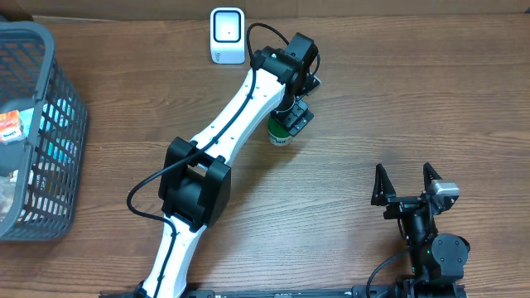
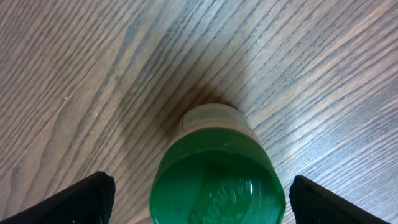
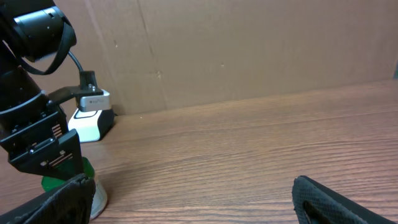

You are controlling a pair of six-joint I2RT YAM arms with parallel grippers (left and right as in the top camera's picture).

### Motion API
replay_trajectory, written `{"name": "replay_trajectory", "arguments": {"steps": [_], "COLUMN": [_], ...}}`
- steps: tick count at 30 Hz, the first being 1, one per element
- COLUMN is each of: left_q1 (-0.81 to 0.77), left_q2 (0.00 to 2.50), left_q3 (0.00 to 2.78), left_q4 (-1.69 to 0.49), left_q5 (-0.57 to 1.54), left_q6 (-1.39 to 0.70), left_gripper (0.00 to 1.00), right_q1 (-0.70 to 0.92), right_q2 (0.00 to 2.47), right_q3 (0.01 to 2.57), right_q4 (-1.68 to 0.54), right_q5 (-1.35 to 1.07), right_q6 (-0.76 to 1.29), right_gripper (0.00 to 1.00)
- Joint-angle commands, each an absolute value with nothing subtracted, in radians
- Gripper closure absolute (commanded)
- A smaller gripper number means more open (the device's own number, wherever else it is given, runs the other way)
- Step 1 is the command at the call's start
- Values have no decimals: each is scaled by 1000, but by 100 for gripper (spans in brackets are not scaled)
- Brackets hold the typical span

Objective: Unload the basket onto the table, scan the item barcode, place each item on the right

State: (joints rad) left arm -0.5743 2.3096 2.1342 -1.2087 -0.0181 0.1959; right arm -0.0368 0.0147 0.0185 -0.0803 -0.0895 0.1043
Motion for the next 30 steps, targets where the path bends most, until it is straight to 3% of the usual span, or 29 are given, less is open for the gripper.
{"name": "replay_trajectory", "arguments": {"steps": [1,12,19,25,30], "left_q1": [-568,-569,-569,-568,-567], "left_q2": [2286,2286,2285,2285,2285], "left_q3": [2094,2035,2032,2032,2032], "left_q4": [-1193,-1177,-1177,-1178,-1219], "left_q5": [13,79,78,67,43], "left_q6": [232,220,163,-15,-353], "left_gripper": [8,12,24,40,44], "right_q1": [-33,-33,-33,-33,-33], "right_q2": [4,4,4,4,4], "right_q3": [8,8,8,8,8], "right_q4": [-76,-76,-76,-76,-76], "right_q5": [-91,-91,-91,-91,-91], "right_q6": [103,103,103,103,103], "right_gripper": [0,0,0,0,0]}}
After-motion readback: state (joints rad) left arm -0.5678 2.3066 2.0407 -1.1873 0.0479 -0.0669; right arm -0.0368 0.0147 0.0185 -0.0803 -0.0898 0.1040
